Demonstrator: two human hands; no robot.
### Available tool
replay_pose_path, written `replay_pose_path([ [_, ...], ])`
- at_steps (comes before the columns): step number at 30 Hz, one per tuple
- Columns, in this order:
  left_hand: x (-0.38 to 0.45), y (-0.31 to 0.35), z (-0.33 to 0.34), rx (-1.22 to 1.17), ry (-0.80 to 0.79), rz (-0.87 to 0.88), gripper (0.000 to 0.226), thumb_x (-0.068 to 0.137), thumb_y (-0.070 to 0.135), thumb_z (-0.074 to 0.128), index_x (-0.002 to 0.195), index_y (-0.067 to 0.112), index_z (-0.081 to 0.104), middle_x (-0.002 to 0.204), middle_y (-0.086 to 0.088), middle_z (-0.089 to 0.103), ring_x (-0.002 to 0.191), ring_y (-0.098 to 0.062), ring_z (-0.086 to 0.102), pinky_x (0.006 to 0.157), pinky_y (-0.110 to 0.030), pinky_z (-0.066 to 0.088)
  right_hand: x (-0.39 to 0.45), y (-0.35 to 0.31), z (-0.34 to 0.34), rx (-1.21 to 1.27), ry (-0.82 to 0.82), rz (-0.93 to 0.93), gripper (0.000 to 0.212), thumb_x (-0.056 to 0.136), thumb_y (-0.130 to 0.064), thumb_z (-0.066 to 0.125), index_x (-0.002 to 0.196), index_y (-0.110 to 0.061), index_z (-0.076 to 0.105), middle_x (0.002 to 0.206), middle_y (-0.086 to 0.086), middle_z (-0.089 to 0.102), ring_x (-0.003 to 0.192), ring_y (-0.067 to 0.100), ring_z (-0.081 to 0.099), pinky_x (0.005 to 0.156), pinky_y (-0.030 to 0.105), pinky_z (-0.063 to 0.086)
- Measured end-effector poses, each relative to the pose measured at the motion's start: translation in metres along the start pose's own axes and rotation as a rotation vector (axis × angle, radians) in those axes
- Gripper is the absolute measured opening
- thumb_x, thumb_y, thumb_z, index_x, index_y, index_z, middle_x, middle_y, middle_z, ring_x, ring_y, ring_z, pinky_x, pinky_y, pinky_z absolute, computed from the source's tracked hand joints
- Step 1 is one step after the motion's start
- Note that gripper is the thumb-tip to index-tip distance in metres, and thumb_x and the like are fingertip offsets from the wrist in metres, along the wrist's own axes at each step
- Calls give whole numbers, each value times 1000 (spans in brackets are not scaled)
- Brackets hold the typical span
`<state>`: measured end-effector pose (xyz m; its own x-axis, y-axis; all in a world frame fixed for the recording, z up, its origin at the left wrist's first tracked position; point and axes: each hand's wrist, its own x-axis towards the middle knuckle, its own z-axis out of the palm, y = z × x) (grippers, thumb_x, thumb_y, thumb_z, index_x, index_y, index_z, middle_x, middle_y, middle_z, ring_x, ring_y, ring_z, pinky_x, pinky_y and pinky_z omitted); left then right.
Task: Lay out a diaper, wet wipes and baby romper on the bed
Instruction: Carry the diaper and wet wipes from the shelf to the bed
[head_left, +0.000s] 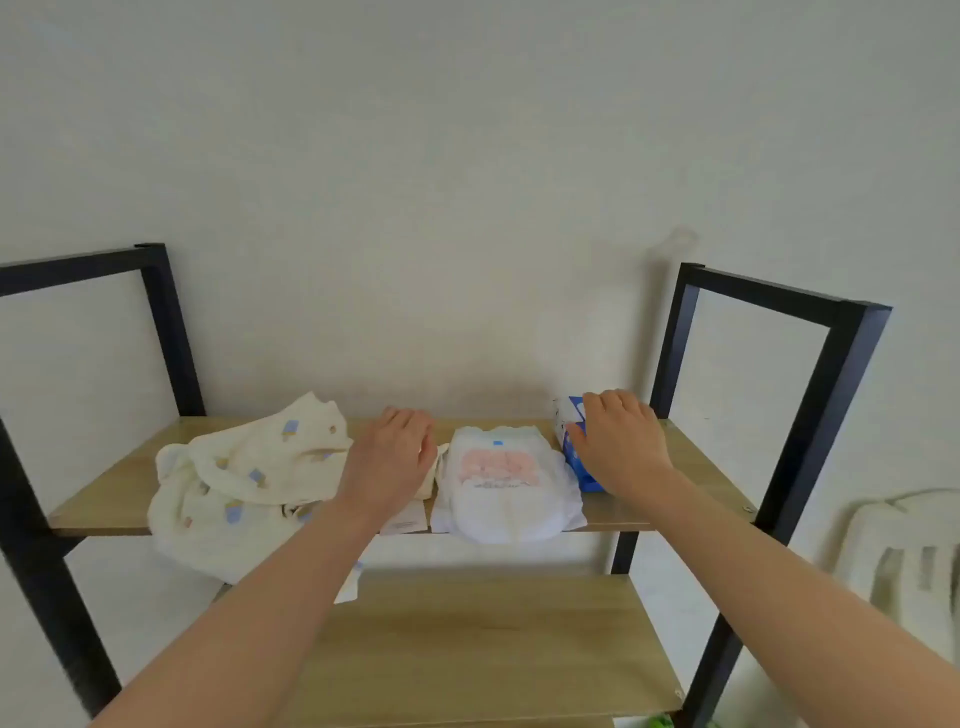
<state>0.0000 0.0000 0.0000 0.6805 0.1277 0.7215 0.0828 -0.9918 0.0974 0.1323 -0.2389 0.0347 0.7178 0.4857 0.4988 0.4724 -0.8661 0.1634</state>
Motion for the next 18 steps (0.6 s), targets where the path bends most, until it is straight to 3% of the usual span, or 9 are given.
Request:
replay_pose_path([
  [2, 8, 9, 7, -41, -55, -38, 25, 89, 26, 37, 89, 13, 58, 81, 0, 64, 83, -24, 57, 62, -36, 47, 8, 9, 3, 22, -70, 71, 42, 99, -43, 35, 126, -13, 46, 124, 5, 54, 114, 24, 50, 90, 34, 43],
  [4, 18, 19, 15, -77, -237, -158, 16, 93, 24, 41, 91, 16, 55, 83, 0, 63, 80, -25, 56, 66, -37, 47, 18, 18, 8, 73, -181, 136, 39, 98, -38, 40, 127, -12, 43, 125, 7, 52, 112, 25, 50, 84, 33, 44],
  [6, 26, 26, 23, -57, -361, -213, 17, 94, 25, 42, 91, 17, 56, 86, -1, 65, 79, -25, 58, 70, -38, 50, 26, 21, 13, 117, -298, 189, 38, 96, -33, 46, 127, -11, 41, 124, 8, 52, 109, 27, 52, 76, 32, 42],
  [9, 33, 30, 34, -17, -487, -250, 21, 94, 28, 43, 105, 16, 57, 101, -3, 63, 90, -26, 60, 75, -36, 49, 36, 26, 20, 223, -358, 278, 44, 93, -40, 51, 125, -11, 41, 119, 10, 54, 102, 28, 56, 70, 33, 46],
  [11, 36, 28, 38, 1, -534, -283, 24, 95, 31, 44, 109, 14, 53, 106, -6, 61, 92, -25, 57, 72, -34, 45, 43, 28, 20, 329, -405, 324, 48, 92, -45, 52, 123, -9, 42, 117, 11, 56, 97, 27, 58, 67, 32, 46],
  [14, 38, 25, 43, 34, -570, -347, 28, 93, 41, 47, 95, 14, 53, 103, -6, 63, 86, -24, 55, 67, -32, 40, 51, 31, 18, 428, -537, 333, 48, 92, -44, 54, 122, -7, 50, 108, 10, 62, 85, 22, 57, 62, 24, 43],
  [18, 39, 30, 44, 48, -606, -434, 47, 86, 60, 52, 88, 13, 55, 84, -3, 55, 80, -23, 52, 67, -31, 39, 53, 36, 1, 585, -720, 386, 45, 92, -43, 56, 125, -12, 51, 122, 9, 61, 94, 21, 59, 73, 26, 45],
])
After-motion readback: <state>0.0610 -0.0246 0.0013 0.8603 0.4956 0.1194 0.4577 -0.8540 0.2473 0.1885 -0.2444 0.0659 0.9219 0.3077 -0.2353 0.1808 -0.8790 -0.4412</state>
